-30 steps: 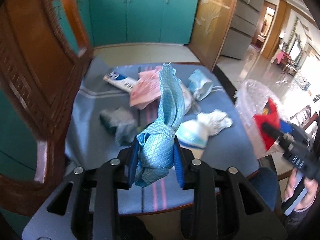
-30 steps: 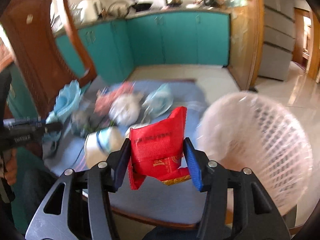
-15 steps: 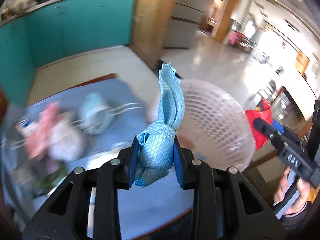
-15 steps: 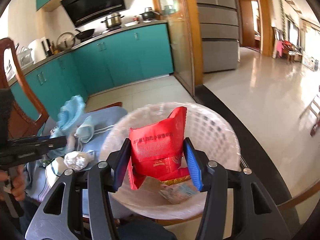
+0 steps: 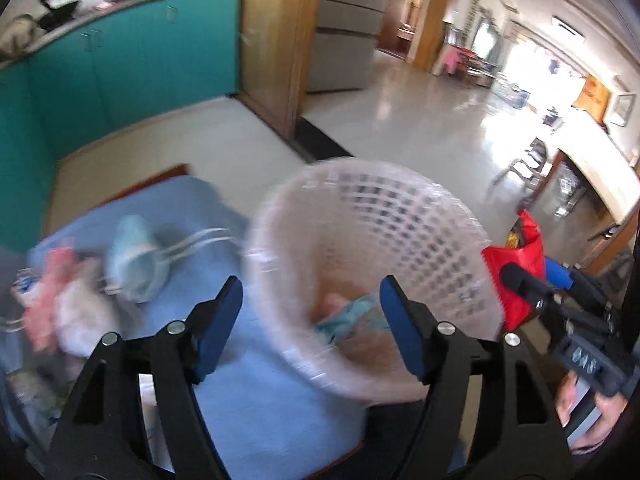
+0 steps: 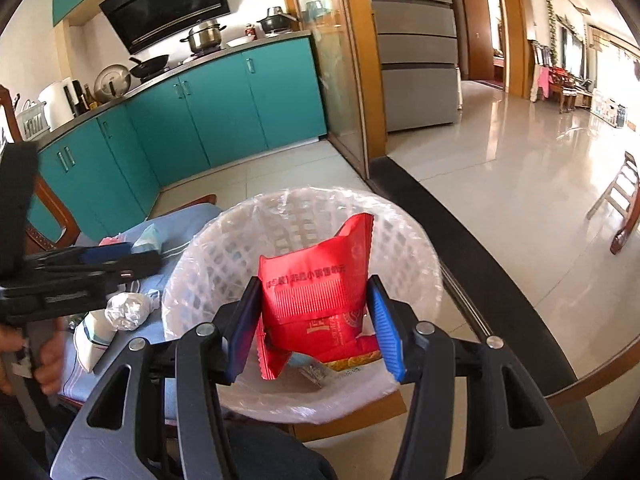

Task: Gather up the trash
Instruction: 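Carry the wrapper and cloth over the basket and open both tools, then grasp the white paper cup with the left tool while the right tool grasps the white tissue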

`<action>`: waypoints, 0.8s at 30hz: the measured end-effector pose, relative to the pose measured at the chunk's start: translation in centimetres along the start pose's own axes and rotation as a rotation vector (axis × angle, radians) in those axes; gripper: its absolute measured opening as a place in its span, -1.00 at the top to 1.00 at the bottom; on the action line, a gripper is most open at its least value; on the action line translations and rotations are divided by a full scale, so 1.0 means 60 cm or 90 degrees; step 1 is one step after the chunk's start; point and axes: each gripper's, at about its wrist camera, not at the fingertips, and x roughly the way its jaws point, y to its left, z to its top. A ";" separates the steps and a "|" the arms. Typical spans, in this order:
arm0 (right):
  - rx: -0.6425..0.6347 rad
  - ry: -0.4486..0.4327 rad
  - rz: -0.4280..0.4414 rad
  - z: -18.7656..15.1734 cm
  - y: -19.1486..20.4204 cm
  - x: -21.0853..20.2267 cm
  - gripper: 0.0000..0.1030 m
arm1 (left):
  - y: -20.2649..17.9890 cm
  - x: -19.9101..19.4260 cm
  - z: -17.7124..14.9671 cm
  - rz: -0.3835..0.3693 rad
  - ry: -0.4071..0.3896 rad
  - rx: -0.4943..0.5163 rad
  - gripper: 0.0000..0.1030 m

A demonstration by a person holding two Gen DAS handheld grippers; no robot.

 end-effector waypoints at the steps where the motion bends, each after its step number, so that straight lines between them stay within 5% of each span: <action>1: -0.002 -0.001 0.003 0.001 0.003 0.003 -0.05 | 0.017 -0.015 -0.009 0.029 -0.006 -0.006 -0.46; 4: -0.010 0.001 0.017 0.008 0.020 0.018 -0.33 | 0.063 -0.046 -0.034 0.084 -0.014 -0.028 -0.55; 15: -0.012 -0.004 0.044 0.022 0.065 0.016 -0.49 | 0.228 -0.089 -0.140 0.184 0.038 -0.143 -0.59; 20: -0.042 0.005 0.057 0.018 0.096 0.021 -0.50 | 0.276 -0.078 -0.177 0.175 0.075 -0.179 -0.64; 24: -0.066 0.015 0.082 0.015 0.135 0.029 -0.50 | 0.269 -0.047 -0.190 0.134 0.093 -0.138 -0.64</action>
